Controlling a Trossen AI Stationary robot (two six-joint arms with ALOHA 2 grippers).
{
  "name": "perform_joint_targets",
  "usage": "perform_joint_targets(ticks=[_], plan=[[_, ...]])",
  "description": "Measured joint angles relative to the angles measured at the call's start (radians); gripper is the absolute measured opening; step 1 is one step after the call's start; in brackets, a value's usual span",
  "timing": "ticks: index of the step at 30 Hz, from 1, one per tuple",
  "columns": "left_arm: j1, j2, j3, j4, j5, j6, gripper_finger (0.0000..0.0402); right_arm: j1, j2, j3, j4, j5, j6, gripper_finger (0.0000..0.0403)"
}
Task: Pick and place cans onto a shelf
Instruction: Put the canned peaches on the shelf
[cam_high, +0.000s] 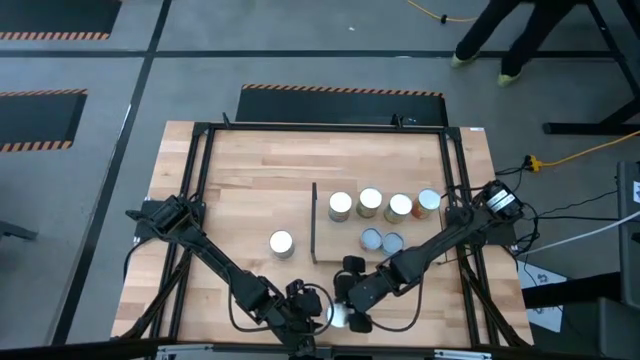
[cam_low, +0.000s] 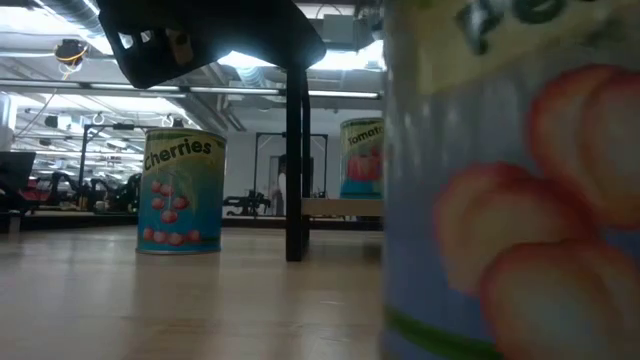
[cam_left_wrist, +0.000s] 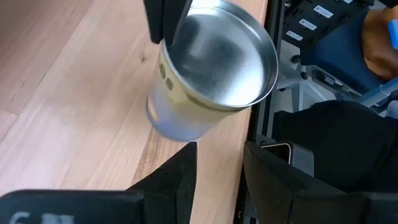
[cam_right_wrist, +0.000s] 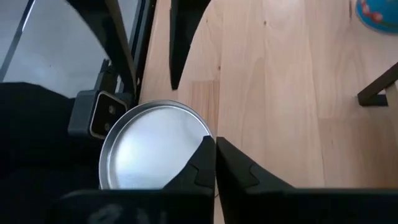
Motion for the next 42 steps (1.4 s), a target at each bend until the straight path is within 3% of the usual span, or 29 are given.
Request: perform_joint_targets(ticks=[12,24,35,42], plan=[[0.000,0.000,0.000,-0.001,-0.001,0.000,0.0124,0.018,-0.134,-0.006,-0.162,-0.056,0.009,0.0002],[0.000,0.000,0.000,0.000,-0.002,0.000,0.0124,0.042,-0.402,-0.003,-0.457,-0.187,0.080,0.0002],[0.000,0.000,0.000,0.000,-0.002,0.000,0.0124,0.118,-0.606,-0.002,-0.764,-0.180,0.128,0.0004],[0.000,0.000,0.000,0.000,-0.002,0.000,0.0124,0.134,-0.649,-0.002,-0.946,-0.056,0.061,0.0004]])
